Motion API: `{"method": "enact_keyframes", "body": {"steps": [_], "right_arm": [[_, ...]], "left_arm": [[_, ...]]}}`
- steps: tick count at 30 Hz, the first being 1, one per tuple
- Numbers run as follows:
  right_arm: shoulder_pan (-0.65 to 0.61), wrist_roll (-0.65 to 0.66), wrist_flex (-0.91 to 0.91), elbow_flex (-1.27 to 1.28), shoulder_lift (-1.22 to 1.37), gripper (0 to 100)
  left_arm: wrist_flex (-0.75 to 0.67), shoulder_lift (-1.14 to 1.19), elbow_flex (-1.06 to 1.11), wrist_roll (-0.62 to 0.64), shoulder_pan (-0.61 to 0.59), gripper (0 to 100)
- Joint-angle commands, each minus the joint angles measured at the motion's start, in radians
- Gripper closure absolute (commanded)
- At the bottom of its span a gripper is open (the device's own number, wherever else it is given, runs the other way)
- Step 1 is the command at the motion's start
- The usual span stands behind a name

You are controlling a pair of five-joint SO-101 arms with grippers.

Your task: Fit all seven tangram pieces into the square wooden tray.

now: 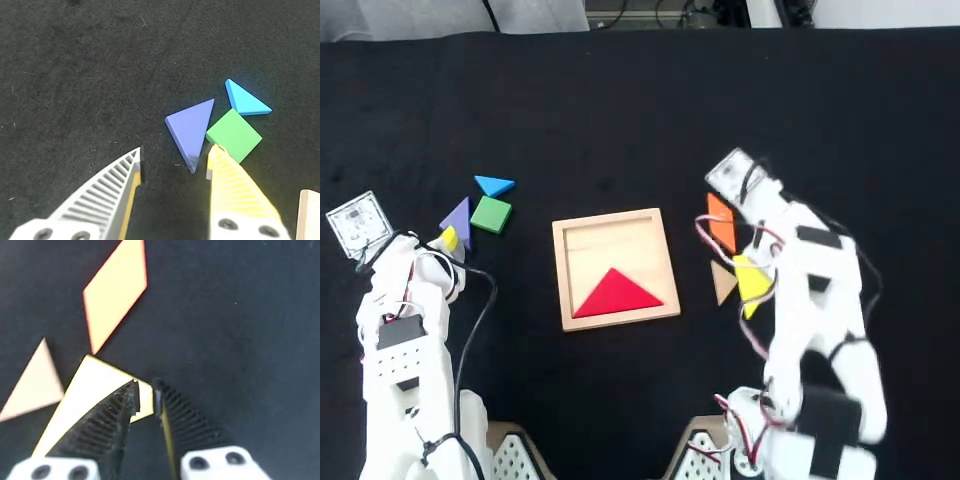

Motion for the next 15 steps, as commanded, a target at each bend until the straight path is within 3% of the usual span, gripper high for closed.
{"method": "enact_keyframes", "body": {"steps": [1, 10, 15], "right_arm": [[0.052, -0.043, -0.021, -0.143, 0.097, 91.1], [0.06, -0.04, -0.028, -0.236, 0.289, 91.1], [0.061, 0.074, -0.029, -0.236, 0.314, 91.1]], "left_arm": [[-0.021, 0.002, -0.041, -0.005, 0.012, 78], [-0.021, 0.002, -0.041, -0.005, 0.013, 78], [-0.021, 0.002, -0.039, -0.005, 0.013, 78]]}}
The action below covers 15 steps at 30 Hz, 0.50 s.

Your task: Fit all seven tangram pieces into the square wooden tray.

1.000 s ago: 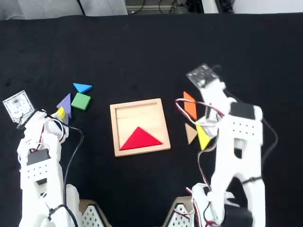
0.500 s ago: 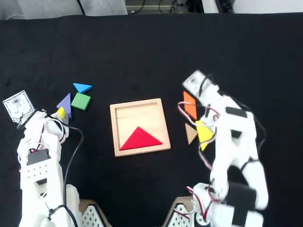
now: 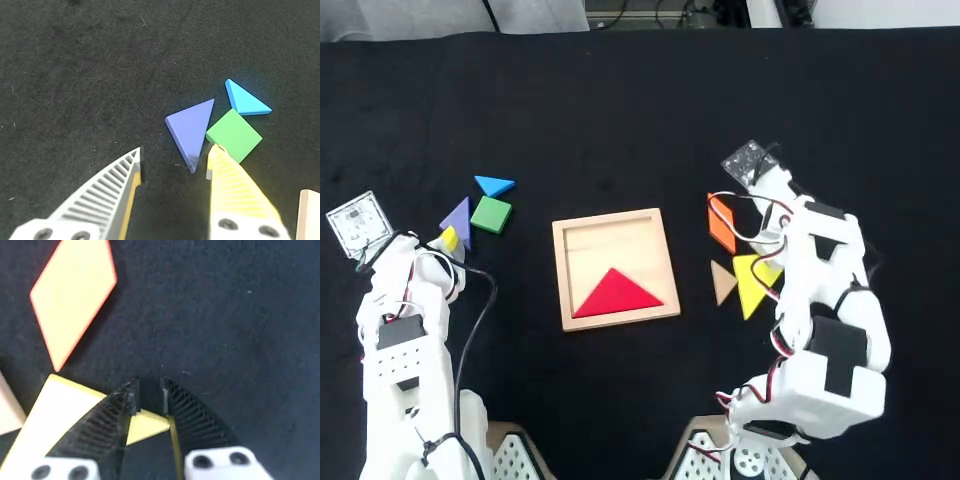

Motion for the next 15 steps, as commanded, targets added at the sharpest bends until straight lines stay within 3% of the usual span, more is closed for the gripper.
{"method": "enact_keyframes", "body": {"steps": [1, 6, 11, 15], "right_arm": [[0.025, 0.058, -0.02, -0.048, 0.004, 91.1], [0.081, 0.087, 0.031, -0.044, 0.002, 91.1], [0.152, 0.368, 0.239, -0.042, 0.002, 91.1], [0.192, 0.519, 0.397, -0.044, -0.002, 92.6]], "left_arm": [[-0.021, 0.002, -0.039, -0.005, 0.013, 78], [-0.023, 0.002, -0.031, -0.005, 0.013, 78], [-0.023, 0.002, -0.03, -0.005, 0.013, 78], [-0.023, 0.002, -0.03, -0.005, 0.013, 78]]}}
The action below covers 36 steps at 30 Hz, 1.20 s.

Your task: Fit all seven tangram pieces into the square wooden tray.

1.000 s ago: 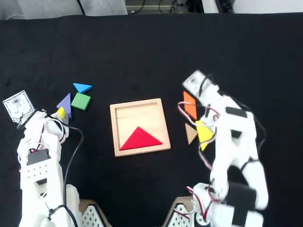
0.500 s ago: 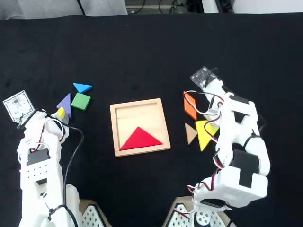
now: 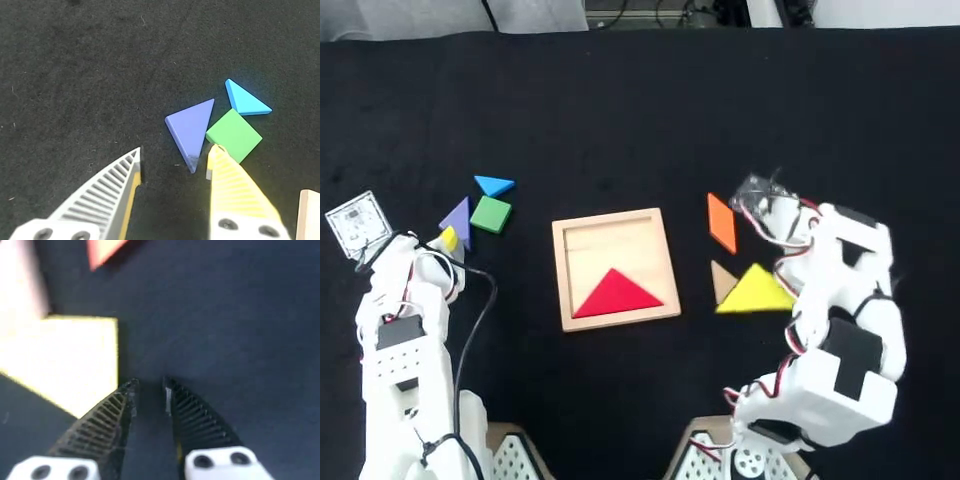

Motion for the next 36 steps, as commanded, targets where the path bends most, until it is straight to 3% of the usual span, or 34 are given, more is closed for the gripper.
{"method": "enact_keyframes", "body": {"steps": [1, 7, 12, 15, 18, 20, 23, 27, 36], "right_arm": [[0.051, 0.133, 0.152, -0.013, -0.019, 94.0], [0.127, 0.328, 0.33, 0.053, -0.183, 97.3], [0.175, 0.503, 0.434, 0.185, -0.503, 97.3], [0.117, 0.439, 0.387, 0.292, -0.713, 97.2], [0.008, 0.221, 0.245, 0.437, -0.894, 94.7], [-0.055, 0.129, 0.17, 0.538, -0.992, 86.9], [-0.137, 0.132, 0.172, 0.653, -1.093, 73.6], [-0.241, 0.126, 0.241, 0.668, -1.125, 74.9], [-0.262, 0.084, 0.224, 0.598, -0.975, 75.0]], "left_arm": [[-0.023, 0.002, -0.03, -0.005, 0.013, 78], [-0.023, 0.002, -0.03, -0.005, 0.013, 78], [-0.023, 0.002, -0.03, -0.005, 0.013, 78], [-0.023, 0.002, -0.03, -0.005, 0.013, 78], [-0.023, 0.002, -0.03, -0.005, 0.013, 78], [-0.023, 0.002, -0.03, -0.005, 0.013, 78], [-0.023, 0.002, -0.03, -0.005, 0.013, 78], [-0.023, 0.002, -0.03, -0.005, 0.013, 78], [-0.023, 0.002, -0.031, -0.005, 0.013, 78]]}}
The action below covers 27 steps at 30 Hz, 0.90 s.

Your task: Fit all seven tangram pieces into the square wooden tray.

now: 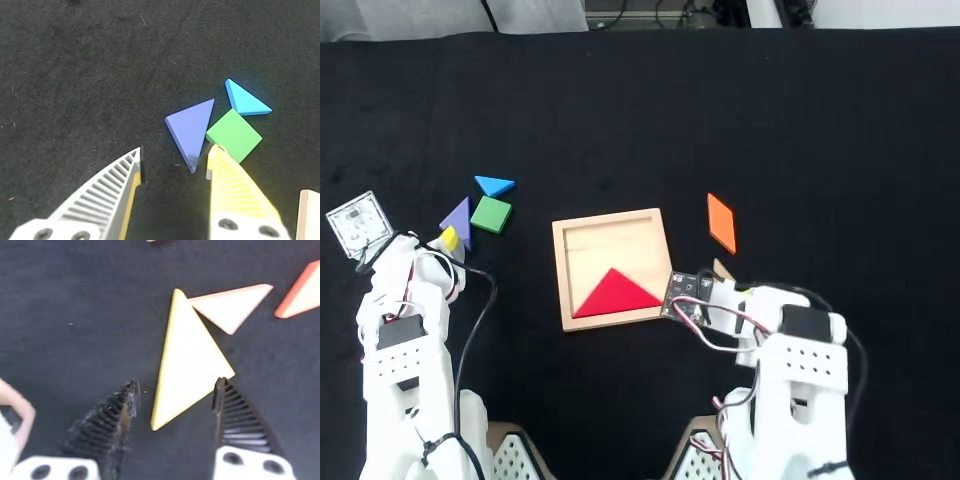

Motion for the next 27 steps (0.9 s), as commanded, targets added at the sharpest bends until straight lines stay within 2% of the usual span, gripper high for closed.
{"method": "enact_keyframes", "body": {"steps": [1, 5, 8, 19, 25, 27], "right_arm": [[-0.014, -0.014, -0.028, -0.082, 0.097, 75.0], [-0.017, -0.095, -0.064, -0.16, 0.255, 75.0], [-0.02, -0.152, -0.023, -0.226, 0.36, 75.0], [-0.124, -0.166, -0.014, -0.251, 0.433, 75.0], [-0.041, -0.186, -0.112, -0.243, 0.433, 75.0], [-0.011, -0.184, -0.169, -0.243, 0.435, 72.1]], "left_arm": [[-0.023, 0.002, -0.031, -0.005, 0.013, 78], [-0.023, 0.002, -0.031, -0.005, 0.012, 78], [-0.025, 0.002, -0.031, -0.005, 0.008, 78], [-0.072, 0.002, -0.008, -0.005, 0.004, 78], [-0.063, 0.002, -0.007, -0.003, -0.079, 78], [-0.061, 0.002, -0.002, 0.003, -0.102, 78]]}}
